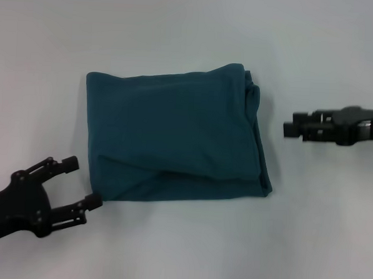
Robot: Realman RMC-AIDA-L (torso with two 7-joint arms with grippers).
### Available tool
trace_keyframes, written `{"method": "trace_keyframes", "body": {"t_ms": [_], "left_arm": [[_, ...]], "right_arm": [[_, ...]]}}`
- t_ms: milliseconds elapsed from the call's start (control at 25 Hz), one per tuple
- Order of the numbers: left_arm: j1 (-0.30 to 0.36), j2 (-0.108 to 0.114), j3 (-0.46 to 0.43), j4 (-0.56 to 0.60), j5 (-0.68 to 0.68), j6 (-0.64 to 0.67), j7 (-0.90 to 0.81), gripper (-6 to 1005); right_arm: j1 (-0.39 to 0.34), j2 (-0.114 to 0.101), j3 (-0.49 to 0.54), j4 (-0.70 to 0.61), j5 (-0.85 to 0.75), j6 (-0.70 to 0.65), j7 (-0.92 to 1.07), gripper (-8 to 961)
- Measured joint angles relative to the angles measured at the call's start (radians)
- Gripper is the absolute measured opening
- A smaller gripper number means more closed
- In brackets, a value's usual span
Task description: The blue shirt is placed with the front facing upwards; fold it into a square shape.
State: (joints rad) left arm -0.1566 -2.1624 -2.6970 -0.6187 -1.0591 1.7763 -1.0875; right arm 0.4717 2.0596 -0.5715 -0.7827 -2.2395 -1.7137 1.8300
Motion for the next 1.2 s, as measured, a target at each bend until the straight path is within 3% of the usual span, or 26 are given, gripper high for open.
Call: {"method": "trace_keyframes", "body": {"t_ms": [360, 680, 1200], "left_arm": [[0.004, 0.002, 0.007, 0.0, 0.026, -0.021, 0.015, 898], [0.008, 0.001, 0.002, 0.002, 0.027, -0.021, 0.016, 892], [0.003, -0.001, 0.025, 0.005, 0.027, -0.014, 0.018, 882]], "right_arm": [[0.074, 0.003, -0.093, 0.014, -0.104, -0.017, 0.259, 588], [0.175, -0.004, -0.209, 0.131, -0.138, 0.032, 0.411, 585], [0.172, 0.015, -0.195, 0.135, -0.14, 0.058, 0.416, 583]]}}
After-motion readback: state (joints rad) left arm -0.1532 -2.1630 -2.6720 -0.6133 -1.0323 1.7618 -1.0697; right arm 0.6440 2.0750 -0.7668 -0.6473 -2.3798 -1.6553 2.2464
